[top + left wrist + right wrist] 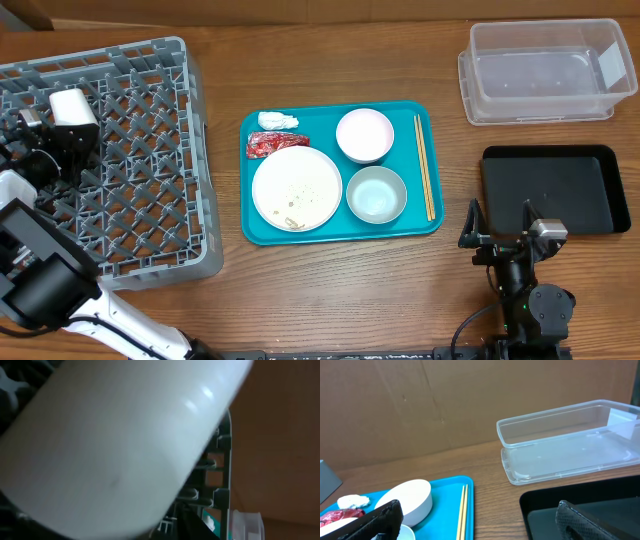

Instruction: Sort waste into correct bins and load items into the dishwasher

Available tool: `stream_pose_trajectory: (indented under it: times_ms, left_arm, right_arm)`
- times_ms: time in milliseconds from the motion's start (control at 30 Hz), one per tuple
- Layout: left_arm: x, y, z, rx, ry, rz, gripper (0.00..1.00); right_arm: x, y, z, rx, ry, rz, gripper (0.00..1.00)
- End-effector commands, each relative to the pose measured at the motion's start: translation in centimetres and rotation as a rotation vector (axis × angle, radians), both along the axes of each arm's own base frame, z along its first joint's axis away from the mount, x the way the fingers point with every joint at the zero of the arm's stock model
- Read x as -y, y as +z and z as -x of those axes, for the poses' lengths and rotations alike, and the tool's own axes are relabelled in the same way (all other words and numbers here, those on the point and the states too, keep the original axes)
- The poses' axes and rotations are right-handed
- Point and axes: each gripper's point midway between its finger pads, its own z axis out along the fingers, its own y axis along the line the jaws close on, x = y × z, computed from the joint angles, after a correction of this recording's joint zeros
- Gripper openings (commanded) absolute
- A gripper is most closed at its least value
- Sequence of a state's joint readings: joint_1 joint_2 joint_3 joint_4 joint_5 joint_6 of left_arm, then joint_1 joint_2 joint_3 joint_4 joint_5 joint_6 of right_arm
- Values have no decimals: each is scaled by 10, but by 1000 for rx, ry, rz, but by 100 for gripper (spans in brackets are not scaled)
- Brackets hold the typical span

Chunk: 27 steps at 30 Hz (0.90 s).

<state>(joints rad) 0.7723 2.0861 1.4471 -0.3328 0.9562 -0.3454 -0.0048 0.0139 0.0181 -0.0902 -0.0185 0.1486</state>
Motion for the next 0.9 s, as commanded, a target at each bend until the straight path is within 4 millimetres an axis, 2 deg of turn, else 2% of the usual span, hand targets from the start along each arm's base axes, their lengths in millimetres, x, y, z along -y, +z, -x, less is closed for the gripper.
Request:
stream_pose_trajectory:
  times_ms: [0, 133, 233, 367, 500, 567, 667, 767, 867]
  left_arm:
    - [2, 50, 3, 64, 8, -76, 29]
    - [8, 97, 9, 129, 10, -141, 34]
    - [14, 138, 16, 194, 12, -206, 42]
    - [23, 181, 26, 249, 39, -271, 44]
    - [46, 217, 34, 316, 8, -313, 44]
    - [59, 231, 36, 349, -15, -331, 47]
    - [62, 238, 35, 335, 25, -385, 47]
    - [35, 212, 35, 163, 196, -498, 27]
    - [4, 185, 45, -30, 329, -684, 11]
  right_arm:
    - [0, -1, 0, 7, -1, 7, 100]
    - [0, -1, 0, 7, -1, 7, 100]
    - [0, -1, 0, 7, -1, 7, 100]
    - [0, -1, 0, 7, -1, 7, 100]
    - [0, -1, 0, 7, -1, 7, 100]
    - [0, -1, 0, 7, -1, 7, 100]
    - [0, -1, 0, 7, -1, 7, 100]
    - [0, -1, 0, 7, -1, 8, 100]
    - [0, -1, 0, 7, -1, 7, 100]
